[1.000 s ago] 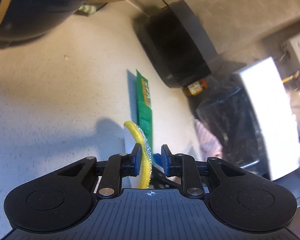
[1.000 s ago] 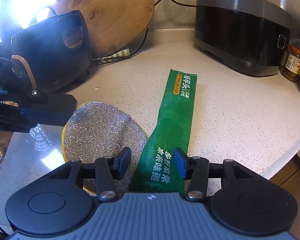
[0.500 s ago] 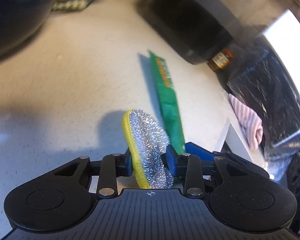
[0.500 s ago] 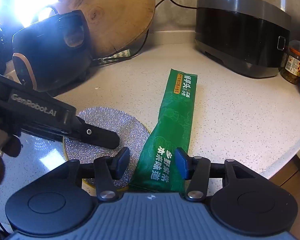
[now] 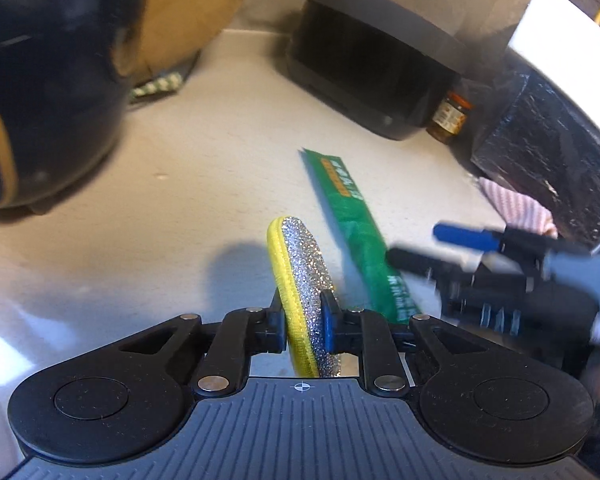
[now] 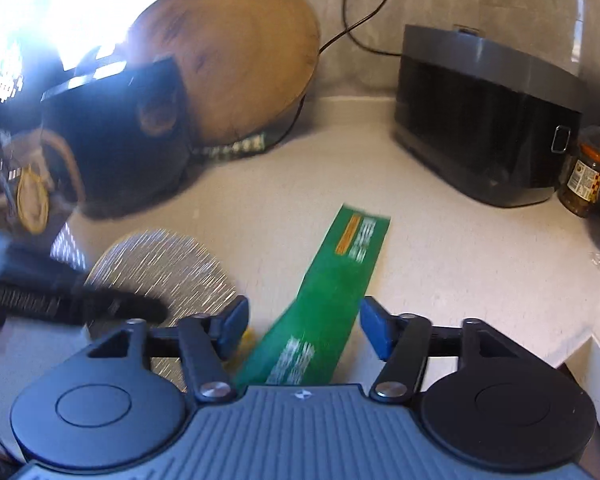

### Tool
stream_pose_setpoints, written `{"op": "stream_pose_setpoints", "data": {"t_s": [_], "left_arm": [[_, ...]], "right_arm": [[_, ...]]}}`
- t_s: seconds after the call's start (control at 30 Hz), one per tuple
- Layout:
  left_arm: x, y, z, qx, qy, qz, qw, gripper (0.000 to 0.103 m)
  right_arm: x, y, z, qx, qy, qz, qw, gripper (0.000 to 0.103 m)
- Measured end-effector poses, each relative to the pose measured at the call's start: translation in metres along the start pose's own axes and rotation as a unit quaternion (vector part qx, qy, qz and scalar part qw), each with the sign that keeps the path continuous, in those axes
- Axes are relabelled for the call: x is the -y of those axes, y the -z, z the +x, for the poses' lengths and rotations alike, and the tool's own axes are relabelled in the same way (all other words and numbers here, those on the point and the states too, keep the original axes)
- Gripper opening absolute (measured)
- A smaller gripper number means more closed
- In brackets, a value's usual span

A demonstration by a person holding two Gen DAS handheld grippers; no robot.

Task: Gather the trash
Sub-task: 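Carry scrubber and packet down to the bin and open both grippers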

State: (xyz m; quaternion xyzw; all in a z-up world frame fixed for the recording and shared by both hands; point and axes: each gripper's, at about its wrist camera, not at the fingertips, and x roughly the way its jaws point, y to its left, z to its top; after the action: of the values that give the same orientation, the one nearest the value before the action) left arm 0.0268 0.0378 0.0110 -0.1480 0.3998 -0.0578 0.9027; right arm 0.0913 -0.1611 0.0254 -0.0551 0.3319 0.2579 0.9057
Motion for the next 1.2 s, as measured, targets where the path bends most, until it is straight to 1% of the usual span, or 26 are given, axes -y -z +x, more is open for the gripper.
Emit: {"op": "stream_pose_setpoints", "data": {"t_s": [0.1, 0.27, 0.3, 0.33, 0.4, 0.47, 0.53, 0.67, 0.73, 0.77, 0.8, 0.83, 0.9, 1.0, 1.07, 1.1, 1.13, 1.17, 1.2], "left_arm": [[-0.005, 0.005, -0.012, 0.009, -0.02, -0.006, 0.9998, 0.02], [-0.019, 0.014, -0.03, 0.019, -0.045, -0.023, 0.9985, 0.02], [-0.021, 0.015, -0.033, 0.021, -0.049, -0.028, 0.9982, 0.02], [-0.024, 0.016, -0.036, 0.022, -0.052, -0.033, 0.9979, 0.02], [-0.027, 0.018, -0.041, 0.025, -0.059, -0.04, 0.9971, 0.02], [-0.031, 0.02, -0.044, 0.026, -0.066, -0.046, 0.9964, 0.02], [-0.034, 0.022, -0.047, 0.027, -0.071, -0.05, 0.9959, 0.02], [-0.036, 0.024, -0.05, 0.029, -0.077, -0.056, 0.995, 0.02], [-0.037, 0.026, -0.051, 0.028, -0.078, -0.059, 0.9948, 0.02], [-0.037, 0.026, -0.052, 0.028, -0.079, -0.059, 0.9947, 0.02], [-0.037, 0.027, -0.052, 0.028, -0.079, -0.059, 0.9947, 0.02], [-0.036, 0.027, -0.052, 0.028, -0.078, -0.059, 0.9947, 0.02], [-0.035, 0.028, -0.052, 0.028, -0.077, -0.057, 0.995, 0.02], [-0.032, 0.029, -0.053, 0.026, -0.075, -0.052, 0.9955, 0.02], [-0.031, 0.03, -0.053, 0.024, -0.072, -0.049, 0.9959, 0.02], [-0.031, 0.03, -0.054, 0.024, -0.071, -0.046, 0.9961, 0.02], [-0.031, 0.03, -0.054, 0.023, -0.069, -0.043, 0.9964, 0.02], [-0.031, 0.03, -0.055, 0.023, -0.067, -0.04, 0.9967, 0.02], [-0.03, 0.03, -0.056, 0.023, -0.065, -0.037, 0.9969, 0.02]], "right_arm": [[0.006, -0.014, 0.022, -0.012, 0.017, 0.024, 0.999, 0.067], [0.009, -0.021, 0.067, -0.036, 0.052, 0.047, 0.997, 0.066], [0.008, -0.022, 0.074, -0.04, 0.06, 0.044, 0.996, 0.061], [0.005, -0.021, 0.078, -0.046, 0.063, 0.04, 0.996, 0.051], [0.0, -0.019, 0.085, -0.062, 0.054, 0.036, 0.996, 0.038], [-0.011, -0.016, 0.082, -0.065, 0.041, 0.018, 0.997, 0.038], [-0.024, -0.011, 0.075, -0.073, 0.016, -0.001, 0.997, 0.037], [-0.05, 0.002, 0.057, -0.091, -0.032, -0.045, 0.994, 0.037], [-0.058, 0.005, 0.049, -0.09, -0.047, -0.058, 0.993, 0.037], [-0.061, 0.004, 0.046, -0.082, -0.044, -0.064, 0.994, 0.038], [-0.065, 0.005, 0.043, -0.071, -0.035, -0.075, 0.994, 0.043], [-0.069, 0.004, 0.043, -0.062, -0.023, -0.083, 0.994, 0.055], [-0.072, 0.004, 0.045, -0.051, -0.002, -0.088, 0.995, 0.067], [-0.073, 0.006, 0.052, -0.065, -0.006, -0.076, 0.995, 0.067], [-0.072, 0.013, 0.05, -0.074, -0.001, -0.065, 0.995, 0.067], [-0.072, 0.015, 0.049, -0.075, 0.0, -0.06, 0.995, 0.064], [-0.071, 0.017, 0.048, -0.076, -0.003, -0.056, 0.996, 0.05], [-0.071, 0.018, 0.045, -0.079, -0.009, -0.052, 0.995, 0.042], [-0.071, 0.019, 0.04, -0.078, -0.013, -0.048, 0.996, 0.039]]}}
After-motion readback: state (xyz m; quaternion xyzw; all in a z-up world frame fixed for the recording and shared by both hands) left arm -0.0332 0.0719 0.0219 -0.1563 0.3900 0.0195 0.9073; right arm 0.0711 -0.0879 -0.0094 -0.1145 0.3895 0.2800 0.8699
